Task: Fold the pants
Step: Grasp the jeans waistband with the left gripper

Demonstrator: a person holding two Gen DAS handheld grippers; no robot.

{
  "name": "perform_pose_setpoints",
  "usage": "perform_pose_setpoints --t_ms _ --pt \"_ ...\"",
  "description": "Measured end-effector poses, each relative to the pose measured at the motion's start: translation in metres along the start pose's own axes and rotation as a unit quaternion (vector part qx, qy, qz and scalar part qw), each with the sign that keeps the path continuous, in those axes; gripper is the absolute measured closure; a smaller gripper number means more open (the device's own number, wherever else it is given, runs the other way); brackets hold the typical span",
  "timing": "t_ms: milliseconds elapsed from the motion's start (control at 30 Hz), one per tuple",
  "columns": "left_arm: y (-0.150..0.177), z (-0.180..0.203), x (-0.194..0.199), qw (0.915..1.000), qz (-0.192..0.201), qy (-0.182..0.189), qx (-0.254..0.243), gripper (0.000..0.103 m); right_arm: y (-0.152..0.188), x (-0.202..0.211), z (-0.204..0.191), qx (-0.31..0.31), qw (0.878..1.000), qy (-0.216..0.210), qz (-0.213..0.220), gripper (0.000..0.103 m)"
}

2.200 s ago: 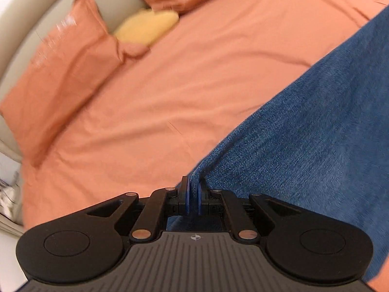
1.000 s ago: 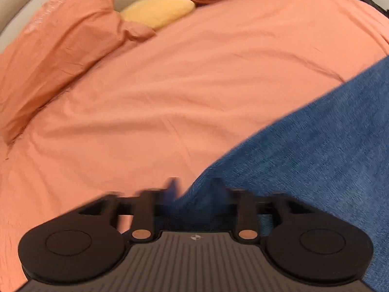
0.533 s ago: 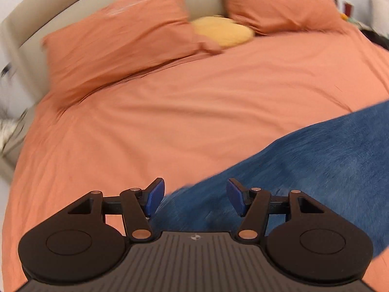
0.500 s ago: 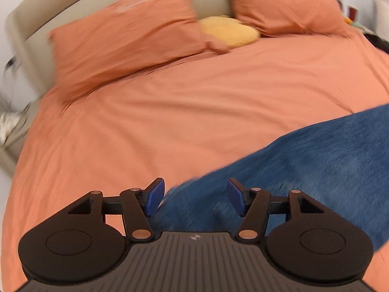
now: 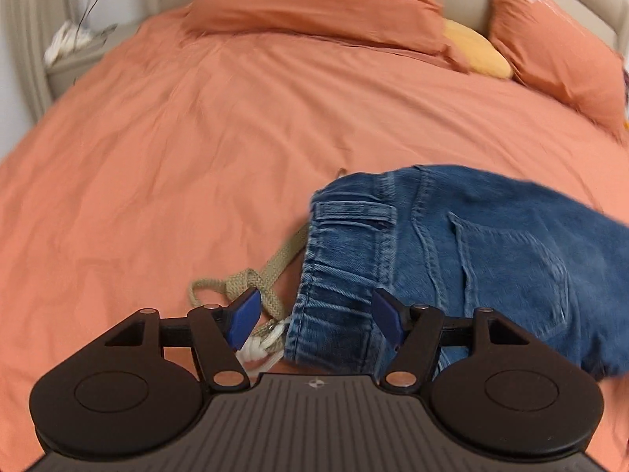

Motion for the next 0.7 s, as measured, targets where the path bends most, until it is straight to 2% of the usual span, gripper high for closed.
perform_pose_setpoints --t_ms 167,267,300,333,367,400,433,467,533,633,700 --pt "-0.021 -0.008 -0.021 0.9966 0.017 0.067 0.047 0.027 -0.02 -0.005 -0.018 0.032 0.999 0.028 0.0 0.053" --pt "-0.034 -0.009 -0.036 0.9943 0.013 0.086 0.061 0.028 -0.026 -0.008 -0.019 0.053 0.998 0.044 -0.003 0.051" --pt "-0.037 -0.009 -0.042 0.9939 0.011 0.091 0.061 0.032 -0.029 -0.011 -0.02 0.057 0.997 0.049 -0.006 0.051" --pt "-0.039 -0.007 -0.047 0.9934 0.009 0.098 0.059 0.042 -0.031 -0.013 -0.019 0.06 0.997 0.054 -0.009 0.051" --pt "-0.039 -0.007 -0.05 0.9935 0.011 0.097 0.058 0.043 -0.033 -0.016 -0.018 0.062 0.996 0.059 -0.014 0.051" --pt "-0.039 -0.004 -0.051 0.9939 0.018 0.097 0.049 0.05 -0.034 -0.02 -0.017 0.063 0.996 0.062 -0.019 0.051" --pt "-0.037 -0.001 -0.05 0.9948 0.027 0.094 0.031 0.067 -0.036 -0.023 -0.016 0.064 0.996 0.064 -0.025 0.05" --pt "-0.035 0.005 -0.047 0.9958 0.039 0.083 0.006 0.077 -0.038 -0.026 -0.014 0.063 0.995 0.066 -0.03 0.05" --pt "-0.027 0.022 -0.038 0.9945 0.06 0.067 -0.055 0.091 -0.04 -0.033 -0.011 0.062 0.995 0.069 -0.039 0.049" --pt "-0.009 0.049 -0.021 0.9827 0.088 0.079 -0.142 0.093 -0.042 -0.04 -0.005 0.059 0.994 0.074 -0.049 0.049" --pt "0.004 0.065 -0.015 0.9744 0.101 0.087 -0.181 0.094 -0.042 -0.043 -0.003 0.059 0.994 0.076 -0.051 0.048"
Point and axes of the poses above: each gripper's, at about its wrist camera, not at the fingertips, and x roughly against the way its jaws point, z to its right, y to its underside, the point moved 4 cm from there along -x, roughly the way its jaws point, and after that the axes turned 9 degrees about -z, right-handed, at the moved point
